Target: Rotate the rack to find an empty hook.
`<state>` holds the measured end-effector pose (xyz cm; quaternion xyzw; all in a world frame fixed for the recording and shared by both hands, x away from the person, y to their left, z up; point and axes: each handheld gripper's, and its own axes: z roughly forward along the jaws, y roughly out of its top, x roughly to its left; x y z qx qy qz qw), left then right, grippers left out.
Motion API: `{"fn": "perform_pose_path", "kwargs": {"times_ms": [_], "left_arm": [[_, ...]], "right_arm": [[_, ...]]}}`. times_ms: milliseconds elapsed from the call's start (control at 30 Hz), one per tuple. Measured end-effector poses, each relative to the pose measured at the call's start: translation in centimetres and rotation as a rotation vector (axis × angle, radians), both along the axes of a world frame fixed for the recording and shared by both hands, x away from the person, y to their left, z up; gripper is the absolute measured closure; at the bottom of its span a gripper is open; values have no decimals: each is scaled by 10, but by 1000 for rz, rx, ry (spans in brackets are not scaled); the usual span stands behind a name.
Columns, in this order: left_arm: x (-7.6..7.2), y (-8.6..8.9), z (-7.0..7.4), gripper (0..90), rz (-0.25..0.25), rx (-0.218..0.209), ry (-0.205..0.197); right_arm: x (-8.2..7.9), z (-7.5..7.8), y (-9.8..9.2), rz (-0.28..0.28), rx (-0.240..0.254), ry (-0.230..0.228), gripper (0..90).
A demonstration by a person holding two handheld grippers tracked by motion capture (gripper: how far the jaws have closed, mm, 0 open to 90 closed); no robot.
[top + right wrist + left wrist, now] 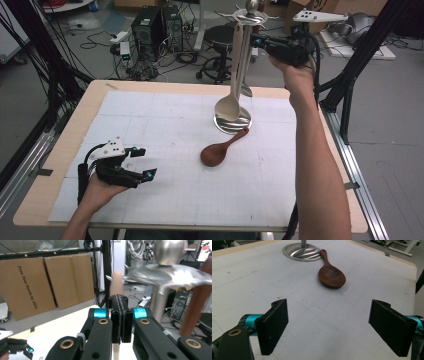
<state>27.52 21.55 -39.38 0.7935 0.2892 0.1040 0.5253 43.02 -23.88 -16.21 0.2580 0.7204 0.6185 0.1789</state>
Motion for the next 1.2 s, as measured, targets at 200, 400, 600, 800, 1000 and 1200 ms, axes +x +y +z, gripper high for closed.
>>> {"fn": "perform_pose_path", "kwargs": {"times_ms": [200, 400, 600, 800, 1000, 1200], "left_arm": [[0, 0, 0, 167, 0, 3, 3], [0, 0, 0, 167, 4, -2, 4], [0, 1, 0, 167, 5, -7, 4], [0, 0, 0, 167, 3, 1, 1], [0, 0, -1, 167, 7, -4, 5], [0, 1, -1, 167, 8, -6, 6]], "right_arm": [[-2, -1, -16, -27, 18, 5, 900], [-2, 3, -24, -46, 14, 3, 900], [0, 5, -33, -73, 12, 6, 900], [2, 12, -33, -73, 15, -6, 898], [5, 15, -26, -53, -7, -10, 898], [4, 13, -10, -24, -29, -14, 899]]}}
